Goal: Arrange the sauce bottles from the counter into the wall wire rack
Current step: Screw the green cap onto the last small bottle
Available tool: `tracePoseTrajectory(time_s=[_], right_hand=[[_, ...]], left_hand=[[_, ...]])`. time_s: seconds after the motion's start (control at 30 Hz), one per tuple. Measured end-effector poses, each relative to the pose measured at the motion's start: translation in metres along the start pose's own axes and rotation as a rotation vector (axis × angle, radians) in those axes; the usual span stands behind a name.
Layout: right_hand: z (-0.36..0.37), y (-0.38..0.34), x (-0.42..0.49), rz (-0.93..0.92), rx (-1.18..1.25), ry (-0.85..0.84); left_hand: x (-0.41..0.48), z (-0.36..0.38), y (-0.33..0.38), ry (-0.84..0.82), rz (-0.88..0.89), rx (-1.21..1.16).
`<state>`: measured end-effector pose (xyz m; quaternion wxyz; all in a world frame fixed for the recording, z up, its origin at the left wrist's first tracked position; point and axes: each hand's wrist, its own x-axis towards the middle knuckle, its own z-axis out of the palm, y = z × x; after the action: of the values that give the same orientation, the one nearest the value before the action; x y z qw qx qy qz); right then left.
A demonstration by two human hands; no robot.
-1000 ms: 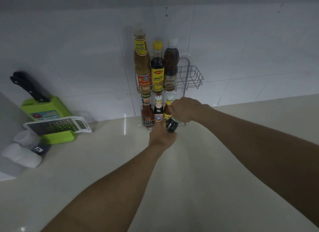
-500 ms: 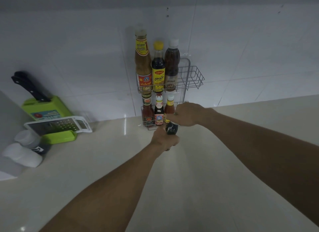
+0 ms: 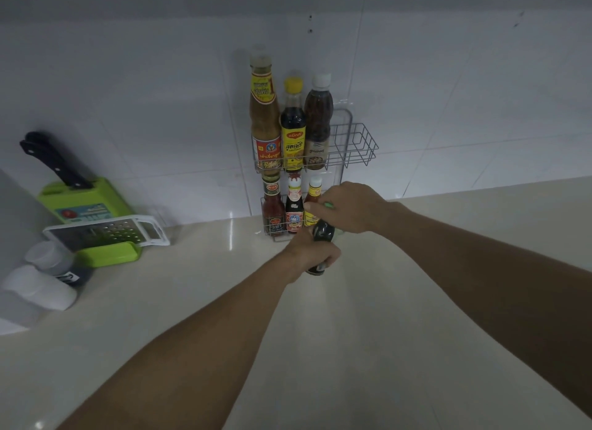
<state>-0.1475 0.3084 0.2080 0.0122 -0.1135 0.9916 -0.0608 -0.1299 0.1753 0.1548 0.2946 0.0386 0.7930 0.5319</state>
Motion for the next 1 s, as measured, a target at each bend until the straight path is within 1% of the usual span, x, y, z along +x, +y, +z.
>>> tracePoseTrajectory(time_s=[0.1, 0.2, 0.27, 0.33, 0.4, 0.47, 0.53, 0.63, 0.67, 0.73, 0.8, 0.9, 1.0], right_hand=[[0.002, -0.008, -0.002, 0.094, -0.116, 0.018], [0.005, -0.009, -0.004, 0.154, -0.117, -0.054], [0.002, -0.007, -0.004, 0.172, -0.048, -0.120], [-0.003, -0.009, -0.002, 0.187, -0.035, -0.143], [-0.004, -0.012, 0.000, 0.186, -0.095, -0.098], [-0.001, -0.015, -0.002, 0.225, -0.108, -0.056], [0.006, -0.015, -0.006, 0.279, -0.072, -0.093], [0.016, -0.010, -0.005, 0.336, 0.133, -0.159], [0.016, -0.009, -0.004, 0.327, 0.188, -0.165], [0.014, -0.004, -0.002, 0.265, 0.198, -0.160], [0.013, 0.002, -0.001, 0.162, 0.198, -0.104], [0.012, 0.012, -0.004, 0.011, 0.293, 0.002], [0.013, 0.013, -0.007, -0.048, 0.252, 0.060]], left_hand=[[0.003, 0.005, -0.003, 0.111, 0.004, 0.036], [0.002, 0.013, -0.012, 0.152, 0.005, 0.059], [0.002, 0.011, -0.012, 0.140, 0.007, 0.045], [0.001, 0.007, -0.006, 0.068, -0.008, 0.020], [0.001, 0.004, -0.002, 0.026, -0.019, -0.008], [0.001, 0.005, -0.004, 0.050, -0.013, -0.007], [0.001, 0.010, -0.012, 0.085, 0.007, 0.026], [0.002, 0.017, -0.023, 0.179, 0.058, 0.079], [0.002, 0.017, -0.023, 0.201, 0.080, 0.056], [0.004, 0.018, -0.021, 0.192, 0.107, -0.014], [0.004, 0.015, -0.017, 0.180, 0.102, -0.050], [0.009, 0.008, -0.016, 0.187, 0.097, -0.071], [0.014, 0.007, -0.016, 0.171, 0.141, -0.057]])
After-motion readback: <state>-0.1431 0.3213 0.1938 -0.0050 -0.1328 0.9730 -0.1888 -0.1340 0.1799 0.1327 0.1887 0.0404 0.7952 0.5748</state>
